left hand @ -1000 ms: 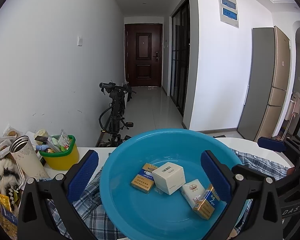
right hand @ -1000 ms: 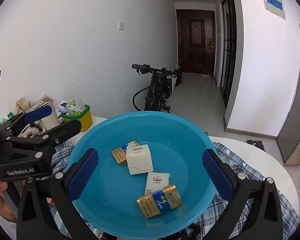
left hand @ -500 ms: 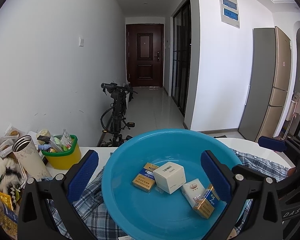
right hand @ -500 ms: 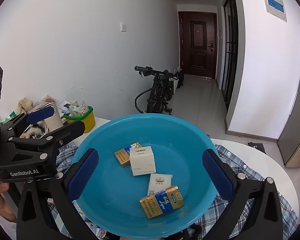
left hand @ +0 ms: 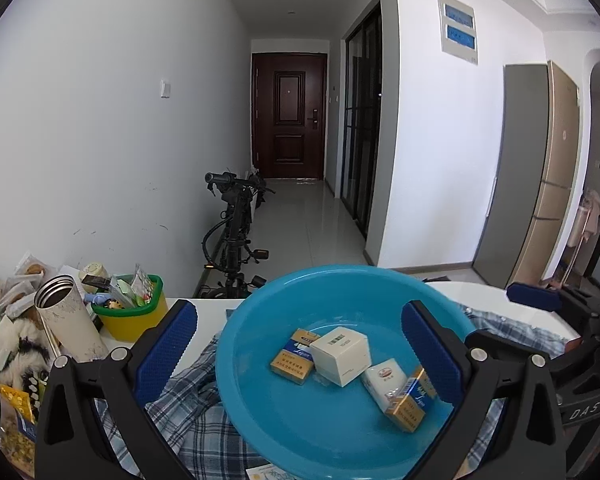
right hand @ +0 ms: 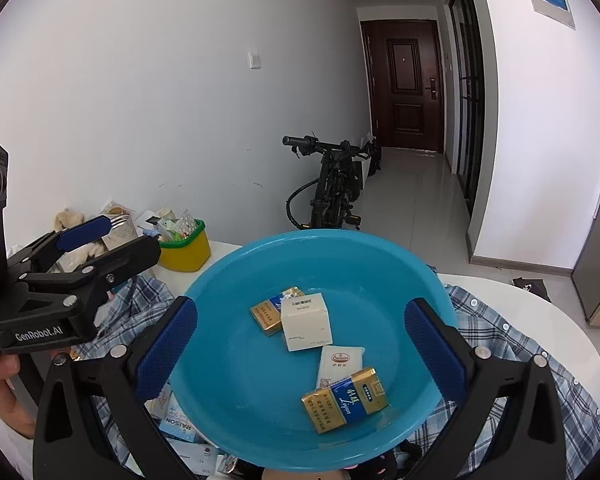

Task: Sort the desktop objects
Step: 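Withdraw both tools from the basin back over the cluttered cloth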

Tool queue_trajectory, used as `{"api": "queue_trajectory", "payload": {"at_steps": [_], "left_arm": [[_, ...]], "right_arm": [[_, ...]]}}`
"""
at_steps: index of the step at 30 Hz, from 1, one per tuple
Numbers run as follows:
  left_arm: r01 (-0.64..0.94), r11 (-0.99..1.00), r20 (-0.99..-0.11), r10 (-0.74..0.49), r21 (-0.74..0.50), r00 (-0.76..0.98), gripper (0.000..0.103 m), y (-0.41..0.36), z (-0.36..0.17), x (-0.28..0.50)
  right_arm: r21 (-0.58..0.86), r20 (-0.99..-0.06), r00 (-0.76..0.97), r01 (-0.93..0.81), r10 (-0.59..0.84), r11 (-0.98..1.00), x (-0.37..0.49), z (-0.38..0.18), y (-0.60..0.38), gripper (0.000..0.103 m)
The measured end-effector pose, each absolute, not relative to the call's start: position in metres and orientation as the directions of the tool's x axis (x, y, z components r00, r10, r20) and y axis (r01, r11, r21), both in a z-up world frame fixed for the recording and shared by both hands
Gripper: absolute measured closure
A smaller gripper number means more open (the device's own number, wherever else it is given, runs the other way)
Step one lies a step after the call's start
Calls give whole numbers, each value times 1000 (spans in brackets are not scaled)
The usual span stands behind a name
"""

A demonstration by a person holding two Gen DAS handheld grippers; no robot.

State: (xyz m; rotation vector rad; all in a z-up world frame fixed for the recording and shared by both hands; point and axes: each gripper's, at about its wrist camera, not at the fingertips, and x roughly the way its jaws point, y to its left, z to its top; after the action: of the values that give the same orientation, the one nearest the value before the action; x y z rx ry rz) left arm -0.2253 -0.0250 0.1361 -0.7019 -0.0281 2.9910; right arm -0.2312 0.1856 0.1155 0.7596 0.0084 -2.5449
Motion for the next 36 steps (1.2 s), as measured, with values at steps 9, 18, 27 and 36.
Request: {"api": "queue_trajectory", "payload": {"at_steps": [9,18,27,36], "left_arm": [[-37,-999,-423,48,-34,-905,0,-42,147,-179],[47,-996,-448,-7,-77,-894,0,-81,127,-135],[66,-987,-591,33,-146,-806,0,-91,41,-134],[121,-960,-703,98,-254,-704,0,-115,-49,-127]], "right_arm": [[146,-453,-716,529,-532,-836,-200,139,181,0],[123,-448,-705,561,-550,-818,-174,142,161,0],[-102,-607,-675,590,-419,-801,-130,52,145,0],[-46,-669,-625,575,-402,-817,-137,2,167,0]]}}
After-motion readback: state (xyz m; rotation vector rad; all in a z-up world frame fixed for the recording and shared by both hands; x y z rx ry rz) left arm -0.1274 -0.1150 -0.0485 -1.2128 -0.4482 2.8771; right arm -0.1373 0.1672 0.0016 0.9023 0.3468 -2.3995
